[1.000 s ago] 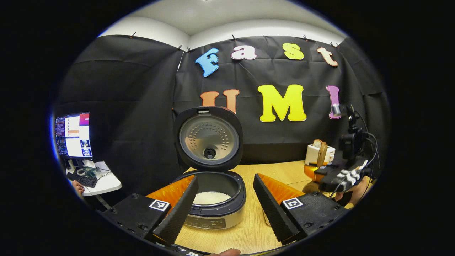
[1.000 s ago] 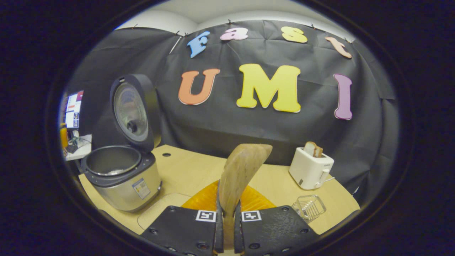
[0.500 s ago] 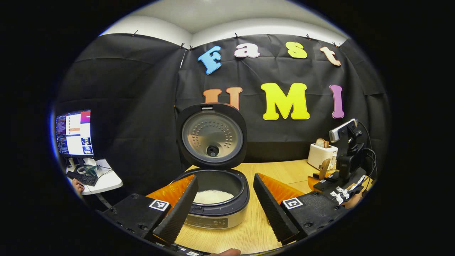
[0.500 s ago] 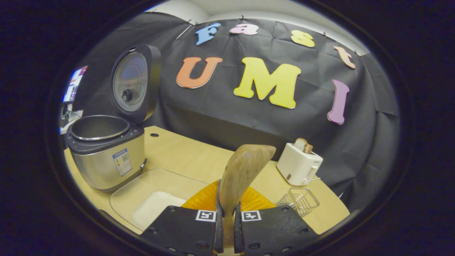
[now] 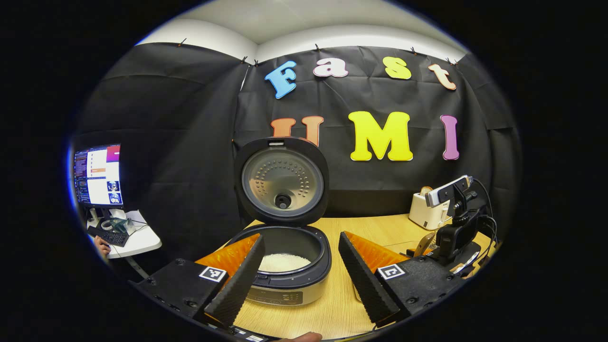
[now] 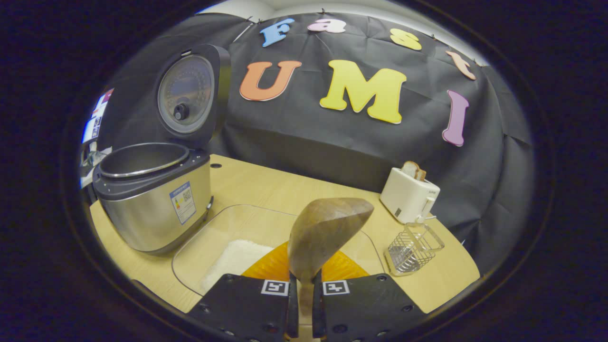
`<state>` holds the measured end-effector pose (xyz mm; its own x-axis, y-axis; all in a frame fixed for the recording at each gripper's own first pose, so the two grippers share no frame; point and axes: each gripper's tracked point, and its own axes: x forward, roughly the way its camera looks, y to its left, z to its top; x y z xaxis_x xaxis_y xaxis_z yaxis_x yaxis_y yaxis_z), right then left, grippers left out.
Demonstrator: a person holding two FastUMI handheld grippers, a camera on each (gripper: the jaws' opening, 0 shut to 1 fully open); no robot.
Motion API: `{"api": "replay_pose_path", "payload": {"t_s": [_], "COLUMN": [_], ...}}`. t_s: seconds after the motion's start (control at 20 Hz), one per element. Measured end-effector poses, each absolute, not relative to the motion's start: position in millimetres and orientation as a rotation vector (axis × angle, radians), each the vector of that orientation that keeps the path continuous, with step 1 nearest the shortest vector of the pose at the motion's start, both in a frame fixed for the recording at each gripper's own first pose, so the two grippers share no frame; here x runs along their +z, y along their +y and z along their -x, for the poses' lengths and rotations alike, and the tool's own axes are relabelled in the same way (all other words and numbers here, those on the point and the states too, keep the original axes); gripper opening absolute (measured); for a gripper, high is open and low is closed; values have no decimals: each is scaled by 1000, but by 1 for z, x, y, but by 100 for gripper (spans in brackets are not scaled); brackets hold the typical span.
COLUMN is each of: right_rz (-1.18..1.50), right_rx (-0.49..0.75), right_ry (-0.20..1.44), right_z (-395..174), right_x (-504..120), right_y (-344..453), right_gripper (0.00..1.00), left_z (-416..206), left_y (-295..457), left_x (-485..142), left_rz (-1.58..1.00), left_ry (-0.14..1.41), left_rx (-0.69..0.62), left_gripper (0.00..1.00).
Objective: Close the left gripper, press the button to open the rice cooker; take a wooden spoon from the chopstick holder with the right hand, scoop a spoonful of rice and pour it into the rice cooker, then put the wooden spoon back into the chopstick holder.
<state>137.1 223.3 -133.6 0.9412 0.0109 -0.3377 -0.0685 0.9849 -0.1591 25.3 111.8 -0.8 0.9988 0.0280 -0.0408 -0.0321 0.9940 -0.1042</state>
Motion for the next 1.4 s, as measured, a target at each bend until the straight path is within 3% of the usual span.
{"api": "replay_pose_path", "payload": {"t_s": [0.6,1.15,1.4], "right_rz": [-266,-662,-832], "right_rx": [56,186,228], "right_ry": [448,659,659], "right_z": [-137,-128,-135], "right_x": [-135,-136,-134], "right_y": [263,266,259], "right_gripper": [12,11,12], "left_z": [-29,-33,-34], "left_y": [115,113,106], "left_x": [-8,-13,-12], "left_rz": [114,108,89], "left_ry": [61,76,76], "left_rx": [32,37,25], "left_gripper": [99,99,100]}}
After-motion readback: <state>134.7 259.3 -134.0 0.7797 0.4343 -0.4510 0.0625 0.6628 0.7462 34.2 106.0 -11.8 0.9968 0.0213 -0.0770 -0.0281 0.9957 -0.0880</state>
